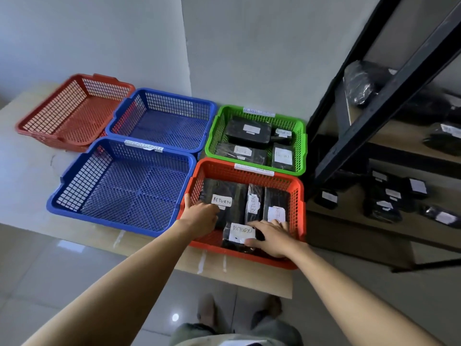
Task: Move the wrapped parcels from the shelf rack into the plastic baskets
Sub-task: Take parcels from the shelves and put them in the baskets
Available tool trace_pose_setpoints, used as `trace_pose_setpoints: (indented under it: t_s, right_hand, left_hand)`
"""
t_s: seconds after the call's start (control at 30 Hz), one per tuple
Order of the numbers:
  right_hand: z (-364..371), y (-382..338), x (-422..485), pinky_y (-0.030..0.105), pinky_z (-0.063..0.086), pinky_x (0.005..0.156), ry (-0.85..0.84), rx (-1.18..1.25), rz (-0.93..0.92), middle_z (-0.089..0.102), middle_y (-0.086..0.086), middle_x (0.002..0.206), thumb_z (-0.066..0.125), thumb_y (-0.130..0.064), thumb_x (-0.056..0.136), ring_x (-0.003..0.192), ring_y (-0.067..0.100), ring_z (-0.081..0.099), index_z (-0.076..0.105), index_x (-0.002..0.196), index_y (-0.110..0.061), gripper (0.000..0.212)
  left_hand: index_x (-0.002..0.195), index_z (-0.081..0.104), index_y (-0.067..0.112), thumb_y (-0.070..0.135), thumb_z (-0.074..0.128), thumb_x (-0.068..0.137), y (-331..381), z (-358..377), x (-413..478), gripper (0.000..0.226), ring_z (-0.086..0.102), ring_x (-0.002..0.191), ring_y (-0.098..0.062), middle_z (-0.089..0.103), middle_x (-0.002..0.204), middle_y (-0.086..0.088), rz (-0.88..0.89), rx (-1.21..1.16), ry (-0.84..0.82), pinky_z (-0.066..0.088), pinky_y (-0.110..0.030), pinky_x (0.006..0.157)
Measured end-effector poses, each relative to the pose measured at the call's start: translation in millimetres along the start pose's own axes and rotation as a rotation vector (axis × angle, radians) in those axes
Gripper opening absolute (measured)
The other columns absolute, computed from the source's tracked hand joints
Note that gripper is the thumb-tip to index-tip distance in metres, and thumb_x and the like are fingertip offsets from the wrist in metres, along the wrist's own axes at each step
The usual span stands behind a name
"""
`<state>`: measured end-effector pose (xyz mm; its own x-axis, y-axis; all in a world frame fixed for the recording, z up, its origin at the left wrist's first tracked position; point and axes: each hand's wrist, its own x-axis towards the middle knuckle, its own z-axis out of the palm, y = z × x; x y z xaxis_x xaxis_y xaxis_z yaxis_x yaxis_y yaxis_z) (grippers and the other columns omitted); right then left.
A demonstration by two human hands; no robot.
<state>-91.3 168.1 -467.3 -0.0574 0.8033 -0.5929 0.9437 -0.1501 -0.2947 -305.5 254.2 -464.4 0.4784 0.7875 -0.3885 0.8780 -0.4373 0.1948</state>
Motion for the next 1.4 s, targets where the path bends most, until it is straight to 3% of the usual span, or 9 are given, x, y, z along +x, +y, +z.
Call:
trace_pose_setpoints:
  t_s: [0.13,0.27,0.47,0.73,0.97,1.1,1.23,1.4]
  right_hand:
    - [3.4,-5.4,3.8,0.042,0.024,0.098,0.060,-0.087,0.012,0.051,-0.004,0.137,0.057,-0.067,0.082,0.123,0.024,0.037,0.045,0.136,-0.034,0.064]
    - [6.1,-16.4,8.6,0.044,0.026,0.101,0.098,-0.184,0.015,0.052,0.000,0.132,0.057,-0.068,0.081,0.122,0.026,0.040,0.050,0.130,-0.028,0.064]
    - [7.0,-23.4,9.0,0.050,0.019,0.112,0.096,-0.219,-0.026,0.046,0.006,0.136,0.048,-0.059,0.092,0.129,0.027,0.040,0.031,0.147,-0.042,0.060]
    - [0.1,-26.3,19.2,0.048,0.024,0.106,0.028,-0.200,-0.028,0.047,0.006,0.135,0.045,-0.056,0.095,0.128,0.028,0.038,0.042,0.140,-0.040,0.048]
    - [2.3,-18.3,21.8,0.047,0.026,0.104,-0.011,0.057,-0.016,0.048,-0.003,0.129,0.047,-0.044,0.099,0.123,0.024,0.038,0.046,0.134,-0.044,0.035]
    - [3.7,-20.7,22.8,0.045,0.025,0.101,0.004,0.053,-0.005,0.050,-0.005,0.129,0.045,-0.043,0.100,0.121,0.023,0.038,0.048,0.133,-0.043,0.034]
    - [3.0,-25.6,27.2,0.046,0.023,0.104,-0.002,-0.016,-0.003,0.048,-0.004,0.136,0.045,-0.053,0.097,0.125,0.025,0.035,0.046,0.136,-0.042,0.041]
    - [5.9,-28.8,32.7,0.046,0.024,0.101,0.015,-0.068,0.004,0.047,-0.003,0.136,0.045,-0.056,0.095,0.124,0.026,0.036,0.046,0.137,-0.039,0.045]
  left_hand:
    - [0.118,0.058,0.029,0.021,0.047,0.094,-0.7,7.8,5.9,0.027,0.042,0.130,-0.027,0.061,0.124,0.002,0.078,0.109,-0.037,-0.018,-0.070,0.100]
    - [0.122,0.057,0.030,0.029,0.039,0.096,-4.6,14.4,9.8,0.031,0.026,0.138,-0.031,0.054,0.132,-0.001,0.111,0.254,-0.115,-0.025,-0.072,0.091]
    - [0.127,0.056,0.032,0.038,0.042,0.095,-11.3,15.7,12.7,0.035,0.010,0.145,-0.034,0.037,0.151,-0.001,0.118,0.363,-0.126,-0.031,-0.070,0.085]
    - [0.125,0.056,0.026,0.023,0.047,0.092,-16.7,17.4,11.0,0.034,0.025,0.139,-0.030,0.049,0.140,0.001,0.085,0.371,-0.036,-0.030,-0.066,0.090]
    - [0.144,0.035,0.016,0.014,0.050,0.093,-15.0,11.9,12.7,0.054,0.018,0.142,-0.033,0.023,0.155,-0.013,0.070,0.445,0.077,-0.024,-0.065,0.096]
    - [0.139,0.040,0.013,0.013,0.047,0.093,-14.4,14.5,15.7,0.046,0.023,0.139,-0.033,0.037,0.148,-0.011,0.064,0.449,0.095,-0.023,-0.065,0.098]
    - [0.138,0.042,0.016,0.015,0.047,0.093,-17.2,18.1,20.1,0.045,0.018,0.142,-0.032,0.036,0.148,-0.007,0.074,0.429,0.103,-0.028,-0.063,0.094]
    - [0.131,0.047,0.016,0.012,0.049,0.091,-15.1,13.3,20.1,0.040,0.028,0.136,-0.030,0.047,0.137,-0.004,0.097,0.361,0.094,-0.024,-0.061,0.098]
